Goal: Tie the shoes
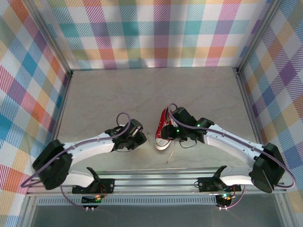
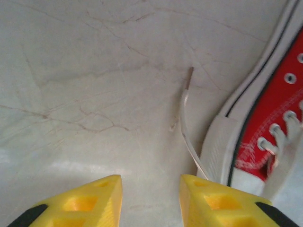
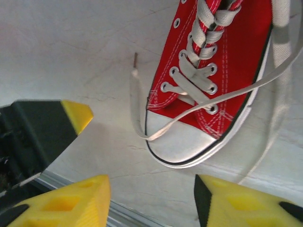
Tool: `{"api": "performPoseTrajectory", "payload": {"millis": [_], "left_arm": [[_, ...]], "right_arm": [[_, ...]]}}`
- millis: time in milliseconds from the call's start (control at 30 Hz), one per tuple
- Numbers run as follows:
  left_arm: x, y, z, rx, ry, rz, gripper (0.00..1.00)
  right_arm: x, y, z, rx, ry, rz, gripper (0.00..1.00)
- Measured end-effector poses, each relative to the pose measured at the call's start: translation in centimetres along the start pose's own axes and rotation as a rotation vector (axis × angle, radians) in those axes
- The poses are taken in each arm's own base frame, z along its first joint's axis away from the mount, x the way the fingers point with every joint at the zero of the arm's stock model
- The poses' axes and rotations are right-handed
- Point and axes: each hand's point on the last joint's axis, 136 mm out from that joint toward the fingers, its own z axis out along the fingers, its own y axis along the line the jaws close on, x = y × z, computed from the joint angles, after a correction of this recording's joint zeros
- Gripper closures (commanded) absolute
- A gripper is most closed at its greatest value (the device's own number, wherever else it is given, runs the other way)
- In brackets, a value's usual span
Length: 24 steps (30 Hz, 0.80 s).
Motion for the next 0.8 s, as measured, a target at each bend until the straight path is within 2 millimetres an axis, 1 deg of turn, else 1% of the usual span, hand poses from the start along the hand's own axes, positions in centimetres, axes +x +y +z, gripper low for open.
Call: {"api": "performPoseTrajectory", "payload": {"millis": [133, 433, 533, 633, 700, 800], "left_arm": [[0.2, -0.9, 2.0, 0.011, 0.018, -0.043, 0.66], [-0.2, -3.3, 3.0, 0.066, 0.014, -0.073, 0.66], [0.0, -3.4, 3.9, 0.069, 0.026, -0.076, 0.67], [0.3, -3.0, 4.7, 0.053, 0.042, -0.084, 0.68], [0.4, -2.9, 4.8, 0.049, 0.045, -0.084, 0.72], [0.1, -3.6, 4.6, 0.058, 0.041, -0.072, 0.92]], "right_arm": [[-1.4, -0.2, -0.4, 0.027, -0.016, -0.043, 0.57], [-2.7, -2.4, -0.9, 0.071, -0.025, -0.052, 0.59], [-3.2, -3.0, -1.0, 0.077, -0.033, -0.042, 0.59], [-3.7, -3.6, -1.2, 0.078, -0.039, -0.031, 0.59], [-4.1, -4.0, -1.3, 0.079, -0.044, -0.022, 0.59], [-4.7, -4.7, -1.5, 0.078, -0.051, -0.007, 0.59]]}}
